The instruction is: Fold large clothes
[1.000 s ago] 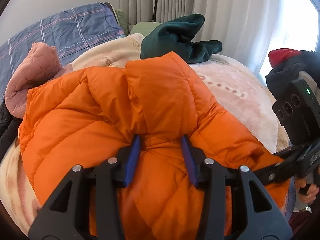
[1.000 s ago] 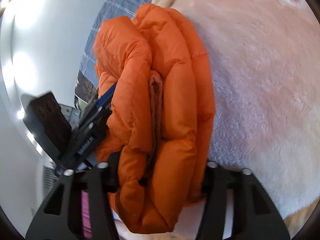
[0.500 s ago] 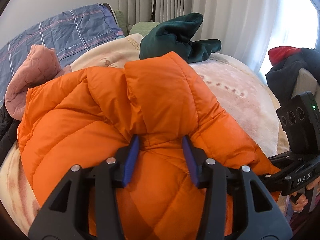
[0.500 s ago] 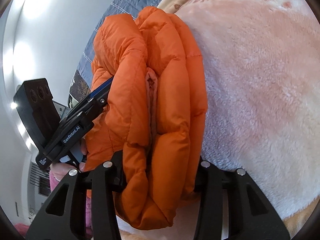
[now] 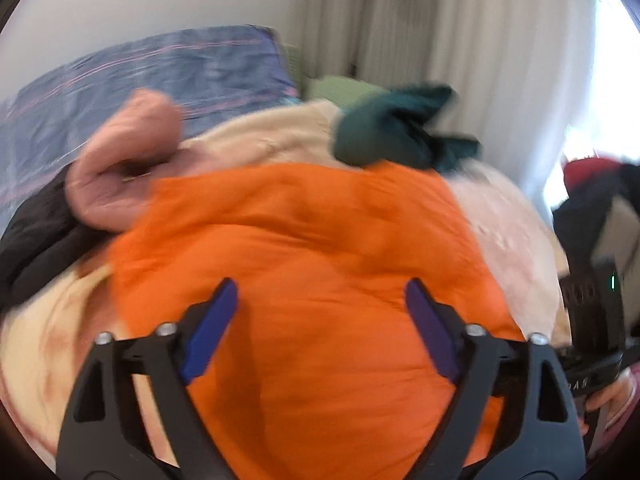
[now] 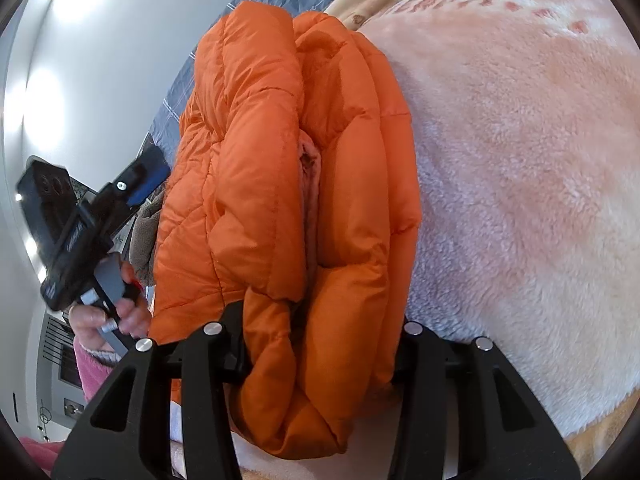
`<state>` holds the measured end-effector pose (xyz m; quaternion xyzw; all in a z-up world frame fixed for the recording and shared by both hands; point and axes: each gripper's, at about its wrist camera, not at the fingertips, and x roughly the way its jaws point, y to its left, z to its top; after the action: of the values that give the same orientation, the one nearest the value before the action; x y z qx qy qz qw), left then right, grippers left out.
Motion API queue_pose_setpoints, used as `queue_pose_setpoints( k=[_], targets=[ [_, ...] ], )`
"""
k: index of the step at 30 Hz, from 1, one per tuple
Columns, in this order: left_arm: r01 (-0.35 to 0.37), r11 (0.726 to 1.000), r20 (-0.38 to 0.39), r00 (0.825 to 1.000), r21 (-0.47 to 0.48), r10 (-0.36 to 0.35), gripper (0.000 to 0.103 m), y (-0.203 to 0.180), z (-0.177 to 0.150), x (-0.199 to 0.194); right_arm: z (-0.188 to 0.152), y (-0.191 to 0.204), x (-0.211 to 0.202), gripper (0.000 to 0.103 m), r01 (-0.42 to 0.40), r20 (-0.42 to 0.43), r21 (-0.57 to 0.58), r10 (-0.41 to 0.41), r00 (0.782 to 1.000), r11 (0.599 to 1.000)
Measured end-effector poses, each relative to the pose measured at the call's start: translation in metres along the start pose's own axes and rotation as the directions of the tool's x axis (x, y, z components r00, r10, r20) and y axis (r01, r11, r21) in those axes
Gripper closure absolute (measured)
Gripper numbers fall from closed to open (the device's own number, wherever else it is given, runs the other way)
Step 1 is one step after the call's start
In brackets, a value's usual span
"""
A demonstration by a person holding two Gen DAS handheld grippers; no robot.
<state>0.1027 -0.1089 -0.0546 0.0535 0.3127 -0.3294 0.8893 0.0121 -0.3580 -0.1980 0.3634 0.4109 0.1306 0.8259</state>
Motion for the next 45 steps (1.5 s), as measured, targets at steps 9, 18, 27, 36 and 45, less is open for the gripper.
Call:
queue_pose_setpoints(
  k=[9,18,27,36,45],
  targets=[
    [0.054,0.91,-0.071,0.993,-0.412,-0.091,0.006,0.109,-0.024,0.022,-0.002,0.0,0.001,0.056,0.013,0.011,-0.02,-0.012,1.0,1.0],
    [0.14,0.863,-0.096,0.973,-0.485,-0.212,0.002,0.118,-0.029,0.063,-0.009,0.007,-0.009,0.055,0.035,0.029,-0.052,-0.033,0.999,0.998],
    [0.145,0.931,-0.064,0.982,-0.335,-0.176,0.048,0.091,-0.019,0.053,-0.019,0.029,-0.017,0.067,0.092,0.088,-0.144,-0.08,0.993,0.985],
    [0.073,0.996,0.103,0.992,-0.054,-0.067,0.062,0.021,0.067,-0.004,0.007,0.068,-0.066,0.078,0.127,0.257,-0.289,-0.051,0.965,0.949],
    [-0.046,0.999,0.196,0.98,0.015,0.042,0.06,0.017,0.216,0.023,0.145,0.101,-0.067,0.078,0.192,0.403,-0.388,-0.022,0.915,0.901]
  ],
)
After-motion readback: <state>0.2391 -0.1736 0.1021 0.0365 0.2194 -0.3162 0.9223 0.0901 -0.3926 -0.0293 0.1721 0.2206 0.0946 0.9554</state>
